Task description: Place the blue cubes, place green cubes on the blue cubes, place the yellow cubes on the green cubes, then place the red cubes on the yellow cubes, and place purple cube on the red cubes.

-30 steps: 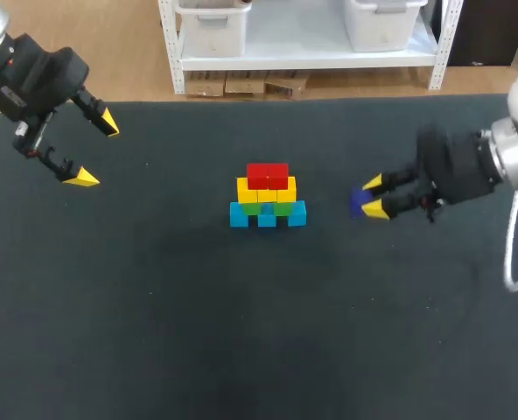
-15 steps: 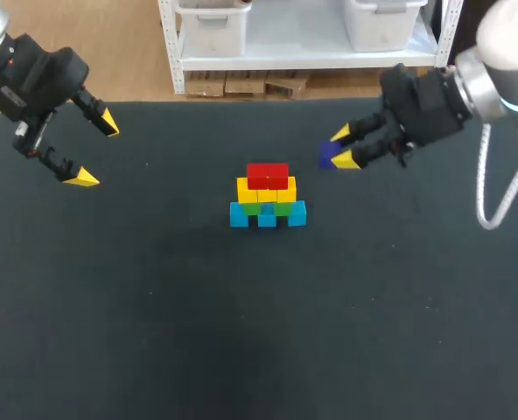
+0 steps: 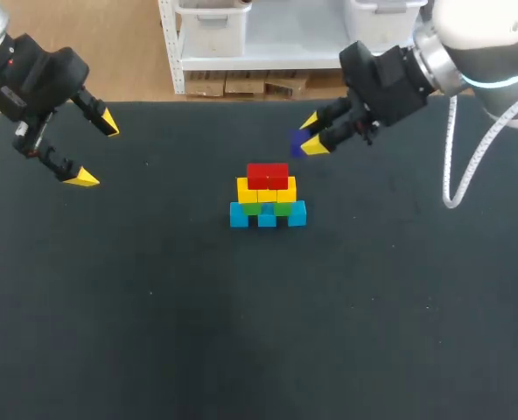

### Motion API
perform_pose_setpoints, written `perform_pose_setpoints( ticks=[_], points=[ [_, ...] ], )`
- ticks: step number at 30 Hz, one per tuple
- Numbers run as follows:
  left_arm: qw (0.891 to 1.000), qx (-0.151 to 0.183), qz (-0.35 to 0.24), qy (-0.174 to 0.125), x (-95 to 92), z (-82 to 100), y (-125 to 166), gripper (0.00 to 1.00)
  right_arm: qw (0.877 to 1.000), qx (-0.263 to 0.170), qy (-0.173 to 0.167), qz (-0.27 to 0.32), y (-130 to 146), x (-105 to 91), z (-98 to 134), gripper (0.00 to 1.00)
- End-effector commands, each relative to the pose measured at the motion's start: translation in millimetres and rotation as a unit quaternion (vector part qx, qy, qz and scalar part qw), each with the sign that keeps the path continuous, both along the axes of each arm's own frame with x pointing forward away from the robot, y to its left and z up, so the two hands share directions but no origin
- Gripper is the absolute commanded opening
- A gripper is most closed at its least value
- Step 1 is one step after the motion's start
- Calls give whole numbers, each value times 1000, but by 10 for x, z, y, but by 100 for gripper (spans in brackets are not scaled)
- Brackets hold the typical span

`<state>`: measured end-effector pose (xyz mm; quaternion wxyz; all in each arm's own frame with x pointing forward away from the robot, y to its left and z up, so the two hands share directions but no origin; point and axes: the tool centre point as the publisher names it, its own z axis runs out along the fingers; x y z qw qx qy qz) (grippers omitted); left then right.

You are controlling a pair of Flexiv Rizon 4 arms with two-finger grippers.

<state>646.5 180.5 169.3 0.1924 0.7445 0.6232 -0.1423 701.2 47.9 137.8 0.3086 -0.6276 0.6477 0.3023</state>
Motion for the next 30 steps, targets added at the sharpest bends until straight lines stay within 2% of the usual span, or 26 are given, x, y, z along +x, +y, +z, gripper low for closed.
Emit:
perform_pose_setpoints(
  ticks=[1,17,30],
  points=[
    [1000,-1,-2,-1,2,-5,12,100,1000,1,0,-1,107,-36,-19,0],
    [1000,-1,-2,-1,2,-5,12,100,1000,3,9,14,402,-95,-143,0],
    [1000,-1,-2,-1,2,-5,12,100,1000,-4,16,12,434,-89,-190,0]
  ],
)
